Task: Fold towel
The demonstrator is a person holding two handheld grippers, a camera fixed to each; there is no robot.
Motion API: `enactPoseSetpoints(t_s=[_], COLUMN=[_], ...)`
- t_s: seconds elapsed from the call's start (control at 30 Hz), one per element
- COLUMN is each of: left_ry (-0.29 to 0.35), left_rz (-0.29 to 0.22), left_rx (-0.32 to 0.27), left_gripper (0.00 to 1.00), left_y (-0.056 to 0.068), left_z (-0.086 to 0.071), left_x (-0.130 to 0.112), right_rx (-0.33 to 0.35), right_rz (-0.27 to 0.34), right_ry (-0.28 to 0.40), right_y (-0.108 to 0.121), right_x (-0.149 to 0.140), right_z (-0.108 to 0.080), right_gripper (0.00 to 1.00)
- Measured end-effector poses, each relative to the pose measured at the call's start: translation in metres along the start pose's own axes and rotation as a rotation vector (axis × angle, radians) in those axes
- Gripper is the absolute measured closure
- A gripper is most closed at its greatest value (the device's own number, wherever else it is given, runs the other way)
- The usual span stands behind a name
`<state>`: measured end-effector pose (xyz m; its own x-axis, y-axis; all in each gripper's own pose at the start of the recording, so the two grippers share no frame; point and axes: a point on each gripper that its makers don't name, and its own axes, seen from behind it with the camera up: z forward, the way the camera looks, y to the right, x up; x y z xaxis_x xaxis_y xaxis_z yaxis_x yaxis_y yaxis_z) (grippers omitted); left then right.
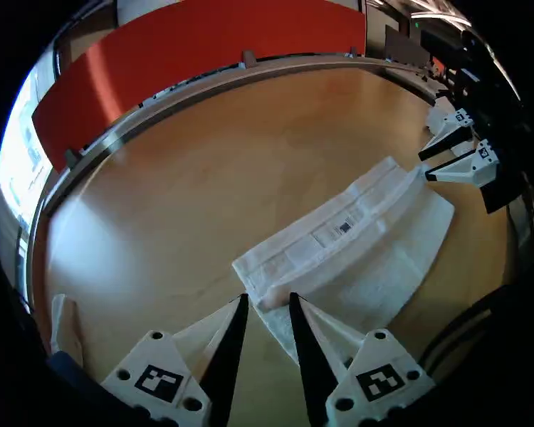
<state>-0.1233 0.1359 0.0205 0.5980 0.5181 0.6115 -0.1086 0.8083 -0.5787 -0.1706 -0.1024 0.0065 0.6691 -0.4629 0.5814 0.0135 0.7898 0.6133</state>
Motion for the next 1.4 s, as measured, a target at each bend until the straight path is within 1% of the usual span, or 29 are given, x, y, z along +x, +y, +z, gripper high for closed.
enactPoseSetpoints(t_s=[0.07, 0.13, 0.2, 0.27, 0.33, 0.47, 0.6, 0.7, 0.9, 1.2, 1.3, 1.4], left_ry=[0.013, 0.020, 0.025, 0.025, 0.025, 0.027, 0.030, 0.028, 0.014, 0.002, -0.002, -0.003], left_rz=[0.002, 0.003, 0.002, -0.001, -0.006, -0.019, -0.044, -0.063, -0.080, -0.117, -0.131, -0.143], left_rx=[0.009, 0.016, 0.021, 0.021, 0.027, 0.036, 0.032, 0.027, 0.020, 0.017, 0.018, 0.021], left_gripper=[0.55, 0.50, 0.31, 0.10, 0.02, 0.02, 0.02, 0.02, 0.02, 0.02, 0.02, 0.02], left_y=[-0.003, -0.006, -0.009, -0.011, -0.013, -0.014, -0.011, -0.007, 0.005, 0.023, 0.026, 0.027], left_z=[-0.001, -0.003, -0.005, -0.007, -0.009, -0.014, -0.021, -0.026, -0.038, -0.058, -0.064, -0.067], left_x=[0.005, 0.009, 0.011, 0.011, 0.010, 0.007, 0.003, -0.003, -0.020, -0.047, -0.055, -0.061], right_rx=[-0.018, -0.028, -0.035, -0.043, -0.048, -0.045, -0.035, -0.030, -0.027, -0.029, -0.030, -0.031], right_rz=[0.002, 0.003, 0.002, 0.000, -0.004, -0.011, -0.013, -0.013, -0.004, 0.036, 0.042, 0.039], right_ry=[0.006, 0.010, 0.015, 0.017, 0.018, 0.021, 0.025, 0.029, 0.029, 0.023, 0.023, 0.023], right_y=[0.005, 0.008, 0.010, 0.012, 0.013, 0.009, 0.001, -0.006, -0.018, -0.034, -0.038, -0.040], right_x=[0.004, 0.006, 0.008, 0.009, 0.009, 0.008, 0.004, -0.001, -0.013, -0.035, -0.039, -0.043], right_z=[0.001, 0.002, 0.001, 0.000, -0.002, -0.007, -0.014, -0.020, -0.033, -0.052, -0.058, -0.062], right_gripper=[0.46, 0.38, 0.30, 0.19, 0.16, 0.16, 0.16, 0.16, 0.16, 0.16, 0.16, 0.16])
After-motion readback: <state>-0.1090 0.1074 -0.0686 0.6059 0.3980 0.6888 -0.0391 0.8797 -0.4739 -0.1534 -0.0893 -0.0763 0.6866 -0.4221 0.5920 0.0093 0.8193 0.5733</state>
